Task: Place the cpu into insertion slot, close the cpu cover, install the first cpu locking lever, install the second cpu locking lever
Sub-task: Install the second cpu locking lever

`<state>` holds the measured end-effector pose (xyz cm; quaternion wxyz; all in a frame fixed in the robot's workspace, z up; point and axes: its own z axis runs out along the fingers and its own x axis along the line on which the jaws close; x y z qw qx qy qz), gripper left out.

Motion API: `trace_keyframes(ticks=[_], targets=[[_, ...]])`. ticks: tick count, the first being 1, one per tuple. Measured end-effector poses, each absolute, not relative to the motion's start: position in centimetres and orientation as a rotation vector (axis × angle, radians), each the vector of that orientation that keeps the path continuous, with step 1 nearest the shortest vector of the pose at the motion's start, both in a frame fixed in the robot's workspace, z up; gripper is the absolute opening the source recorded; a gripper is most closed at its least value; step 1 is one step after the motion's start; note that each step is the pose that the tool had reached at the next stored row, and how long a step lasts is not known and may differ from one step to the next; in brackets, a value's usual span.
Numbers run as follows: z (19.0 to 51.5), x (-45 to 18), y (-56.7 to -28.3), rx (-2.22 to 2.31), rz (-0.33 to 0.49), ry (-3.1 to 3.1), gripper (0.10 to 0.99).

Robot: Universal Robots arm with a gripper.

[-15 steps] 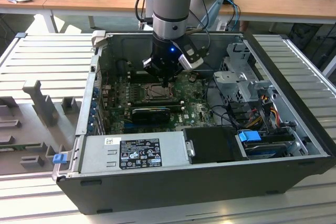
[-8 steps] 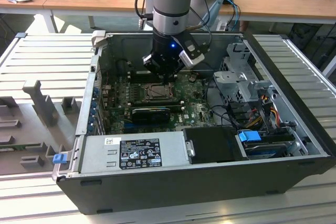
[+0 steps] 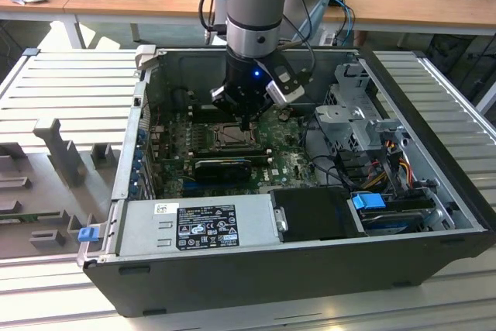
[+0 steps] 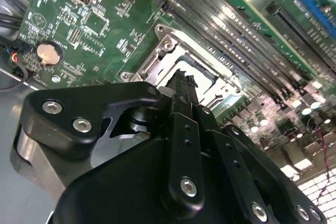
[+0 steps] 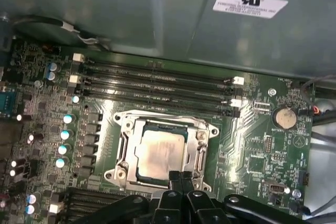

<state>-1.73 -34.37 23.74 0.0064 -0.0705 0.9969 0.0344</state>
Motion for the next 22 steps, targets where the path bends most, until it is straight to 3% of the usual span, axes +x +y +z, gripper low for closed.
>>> trace_keyframes(ticks=[22], targets=[[24.1, -1.7, -36.8, -0.221, 0.116, 3.130, 0.106]])
